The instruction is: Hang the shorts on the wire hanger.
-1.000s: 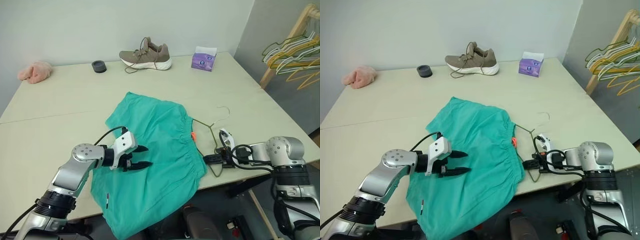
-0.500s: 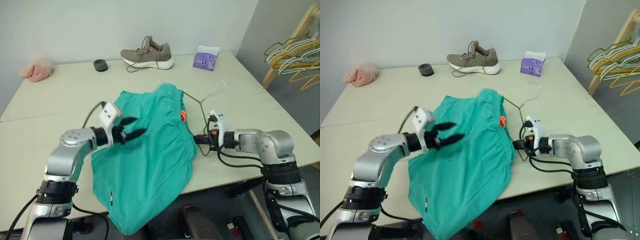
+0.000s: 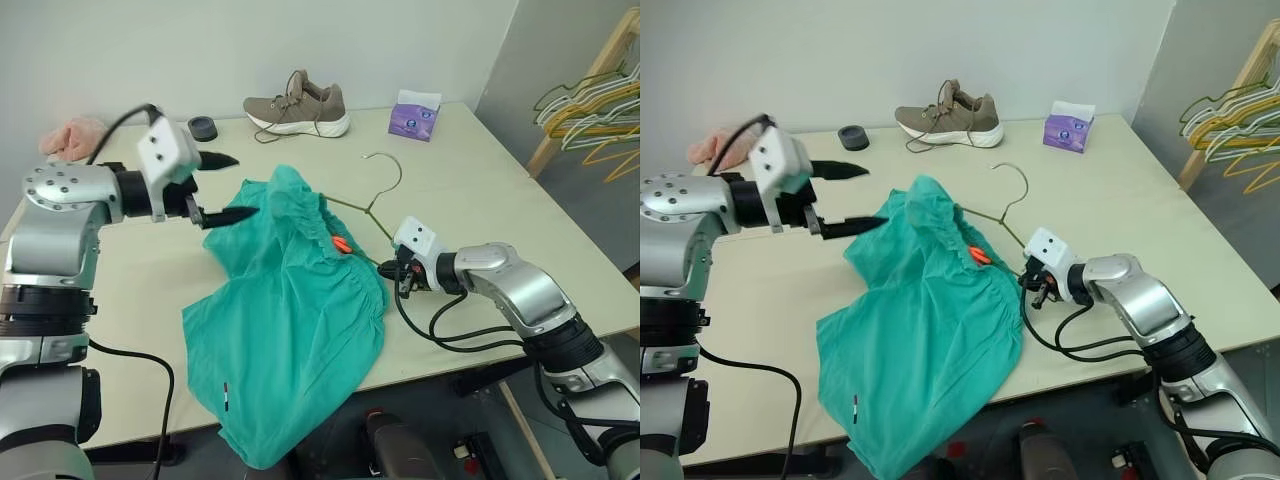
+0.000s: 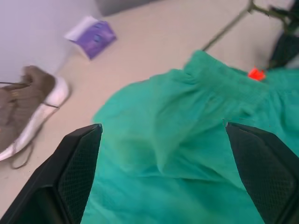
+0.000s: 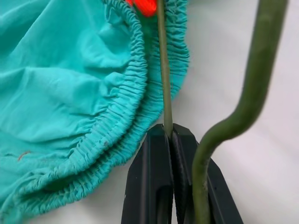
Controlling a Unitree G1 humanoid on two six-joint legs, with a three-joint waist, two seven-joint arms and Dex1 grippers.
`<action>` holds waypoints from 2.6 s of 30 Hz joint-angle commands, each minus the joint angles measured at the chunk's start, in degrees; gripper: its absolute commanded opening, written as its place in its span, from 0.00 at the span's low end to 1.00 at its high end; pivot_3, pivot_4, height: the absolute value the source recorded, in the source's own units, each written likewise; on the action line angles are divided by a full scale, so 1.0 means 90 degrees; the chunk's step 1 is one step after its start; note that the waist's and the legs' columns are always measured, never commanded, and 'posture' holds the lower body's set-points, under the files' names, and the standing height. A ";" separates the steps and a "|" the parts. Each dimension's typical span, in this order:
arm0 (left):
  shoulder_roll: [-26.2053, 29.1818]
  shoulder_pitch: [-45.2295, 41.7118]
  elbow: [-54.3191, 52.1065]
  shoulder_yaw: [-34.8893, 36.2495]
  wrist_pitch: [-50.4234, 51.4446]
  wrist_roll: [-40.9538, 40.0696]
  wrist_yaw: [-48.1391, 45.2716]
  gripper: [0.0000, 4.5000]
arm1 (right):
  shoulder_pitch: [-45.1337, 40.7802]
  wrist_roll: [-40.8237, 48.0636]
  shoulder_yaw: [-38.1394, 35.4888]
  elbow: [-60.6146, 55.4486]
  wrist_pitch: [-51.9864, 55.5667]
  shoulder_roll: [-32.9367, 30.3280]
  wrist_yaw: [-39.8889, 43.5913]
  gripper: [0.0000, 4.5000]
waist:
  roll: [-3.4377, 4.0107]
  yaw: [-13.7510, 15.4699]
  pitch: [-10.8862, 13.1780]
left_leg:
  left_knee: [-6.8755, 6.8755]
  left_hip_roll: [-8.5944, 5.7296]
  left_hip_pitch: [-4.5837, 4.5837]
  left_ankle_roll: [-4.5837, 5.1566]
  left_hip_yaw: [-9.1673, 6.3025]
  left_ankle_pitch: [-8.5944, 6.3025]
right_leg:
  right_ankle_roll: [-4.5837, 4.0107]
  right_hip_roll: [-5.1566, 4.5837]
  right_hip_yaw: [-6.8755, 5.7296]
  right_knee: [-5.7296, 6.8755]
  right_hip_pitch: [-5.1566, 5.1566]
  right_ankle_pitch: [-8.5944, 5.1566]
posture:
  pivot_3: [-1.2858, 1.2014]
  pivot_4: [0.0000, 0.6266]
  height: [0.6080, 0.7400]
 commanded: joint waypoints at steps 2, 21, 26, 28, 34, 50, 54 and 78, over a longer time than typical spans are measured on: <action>-0.0050 -0.0333 0.0362 -0.0327 -0.0921 0.0483 -0.0255 0.99 | -0.0182 -0.0592 0.0170 -0.0315 -0.0758 -0.0205 0.0287 0.00 | 0.0000 -0.0003 0.0000 | 0.0002 0.0000 0.0000 0.0000 0.0003 0.0000 | 0.0000 0.0000 0.0003 0.0001 -0.0001 0.0000 | 0.45 0.12 1.00; -0.0586 -0.0107 0.0709 -0.0882 -0.1335 0.0816 -0.0876 0.99 | -0.0154 -0.1388 0.0076 -0.0816 -0.1716 -0.0077 0.0652 0.00 | 0.0000 -0.0020 -0.0001 | 0.0080 0.0002 -0.0030 0.0004 -0.0005 -0.0003 | 0.0011 -0.0001 0.0001 0.0024 -0.0004 0.0016 | 0.43 0.12 1.00; -0.0709 -0.0101 0.0692 -0.0901 -0.1287 0.0821 -0.0922 0.73 | -0.0162 -0.1523 0.0087 -0.0833 -0.1903 -0.0054 0.0728 0.00 | 0.0000 -0.0028 -0.0001 | 0.0083 0.0001 -0.0029 0.0005 -0.0008 -0.0002 | 0.0011 0.0000 0.0001 0.0025 -0.0003 0.0021 | 0.43 0.12 1.00; -0.0716 -0.0081 0.0681 -0.0909 -0.1253 0.0813 -0.0967 0.59 | -0.0155 -0.1543 0.0071 -0.0852 -0.1950 -0.0043 0.0759 0.00 | 0.0000 -0.0031 -0.0001 | 0.0083 0.0001 -0.0029 0.0005 -0.0008 -0.0002 | 0.0011 0.0001 0.0001 0.0026 -0.0003 0.0021 | 0.43 0.12 1.00; -0.0703 0.0053 0.0577 -0.0907 -0.1193 0.0809 -0.1044 0.18 | -0.0207 -0.1592 0.0042 -0.0904 -0.2257 -0.0002 0.0892 0.00 | 0.0000 -0.0031 -0.0002 | 0.0083 0.0001 -0.0029 0.0005 -0.0011 -0.0002 | 0.0011 0.0002 0.0001 0.0027 -0.0003 0.0021 | 0.43 0.11 1.00; -0.0471 0.0343 0.0693 -0.0815 -0.0828 0.1154 -0.0703 0.00 | 0.0832 -0.1555 -0.1006 -0.0950 -0.2561 -0.1720 0.1733 0.77 | -0.0001 -0.0004 -0.0008 | 0.0088 -0.0003 -0.0029 0.0006 -0.0015 -0.0002 | 0.0011 -0.0001 -0.0001 0.0036 -0.0002 0.0021 | 0.43 0.12 1.00; -0.0490 0.0375 0.0690 -0.0777 -0.0660 0.1113 -0.0618 0.00 | 0.1785 -0.0885 -0.1867 -0.1257 -0.2074 -0.2204 0.1937 0.99 | -0.0004 -0.0009 -0.0010 | 0.0088 -0.0002 -0.0027 0.0006 -0.0014 -0.0002 | 0.0011 -0.0001 -0.0001 0.0036 -0.0001 0.0021 | 0.43 0.14 1.00; -0.0774 0.0240 0.0451 -0.0581 -0.0195 0.0686 -0.0376 0.00 | 0.2798 0.0679 -0.1581 -0.2412 0.1724 0.2383 -0.2319 0.88 | -0.0013 -0.0017 -0.0019 | 0.0088 -0.0001 -0.0010 0.0005 -0.0030 -0.0002 | 0.0009 0.0006 -0.0004 0.0060 0.0009 0.0018 | 0.43 0.15 1.00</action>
